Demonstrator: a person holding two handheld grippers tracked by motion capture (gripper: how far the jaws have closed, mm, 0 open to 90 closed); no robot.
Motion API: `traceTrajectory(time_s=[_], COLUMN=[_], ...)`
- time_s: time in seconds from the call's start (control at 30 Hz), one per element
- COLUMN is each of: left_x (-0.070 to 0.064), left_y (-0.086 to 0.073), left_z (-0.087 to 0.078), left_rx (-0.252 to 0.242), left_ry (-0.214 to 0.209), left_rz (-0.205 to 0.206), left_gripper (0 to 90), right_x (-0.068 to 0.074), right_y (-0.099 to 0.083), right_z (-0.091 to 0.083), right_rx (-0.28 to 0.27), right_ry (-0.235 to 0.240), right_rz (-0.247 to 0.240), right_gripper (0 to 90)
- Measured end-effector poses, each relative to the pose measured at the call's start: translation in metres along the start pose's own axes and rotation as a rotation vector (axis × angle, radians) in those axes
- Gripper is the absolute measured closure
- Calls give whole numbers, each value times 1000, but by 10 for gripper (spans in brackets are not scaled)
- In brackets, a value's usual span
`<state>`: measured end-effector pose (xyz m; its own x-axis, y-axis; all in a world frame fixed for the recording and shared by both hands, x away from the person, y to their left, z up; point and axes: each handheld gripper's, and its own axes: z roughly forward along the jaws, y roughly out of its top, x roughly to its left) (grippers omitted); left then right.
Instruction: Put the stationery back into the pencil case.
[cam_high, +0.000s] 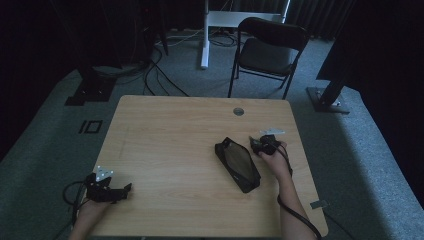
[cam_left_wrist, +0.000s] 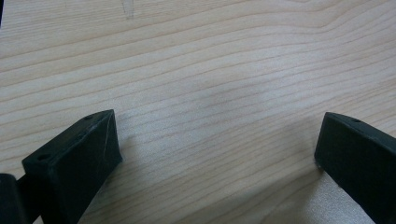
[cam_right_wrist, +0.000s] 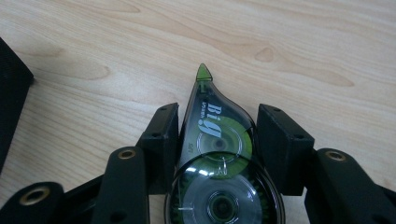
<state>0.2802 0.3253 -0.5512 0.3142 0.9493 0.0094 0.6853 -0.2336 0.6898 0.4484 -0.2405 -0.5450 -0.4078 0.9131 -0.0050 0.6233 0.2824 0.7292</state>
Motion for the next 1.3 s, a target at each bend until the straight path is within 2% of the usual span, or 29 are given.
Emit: traceTrajectory(time_s=[0.2,0.27,0.37,0.63,0.73,0.8,1.0,1.1,1.17,1.23,1.3], left_x=[0,0,0,0,0,0,0,0,0,0,0], left_y=[0,0,0,0,0,0,0,0,0,0,0], left_z=[0,0,0,0,0,0,0,0,0,0,0], left_rx=[0,0,0,0,0,0,0,0,1,0,0], left_ry=[0,0,0,0,0,0,0,0,0,0,0], left_rz=[0,0,1,0,1,1,1,0,1,0,0], left_gripper=[1,1,1,1,1,1,1,1,1,1,1], right_x=[-1,-1,-2,0,3,6,13,15,17,20,22], right_y=[2,4,7,16,22,24,27,29,30,31,33], right_z=[-8,-12,-20,-39,-51,-57,-72,-78,-82,-86,-89], right_rx=[14,36,22,-11,-33,-34,-54,-55,-64,-60,-57], right_ry=[-8,-15,-10,-3,11,11,30,20,37,24,36], right_rz=[15,-8,18,35,55,39,58,56,70,52,57], right_gripper=[505,506,507,508,508,508,508,508,509,509,509])
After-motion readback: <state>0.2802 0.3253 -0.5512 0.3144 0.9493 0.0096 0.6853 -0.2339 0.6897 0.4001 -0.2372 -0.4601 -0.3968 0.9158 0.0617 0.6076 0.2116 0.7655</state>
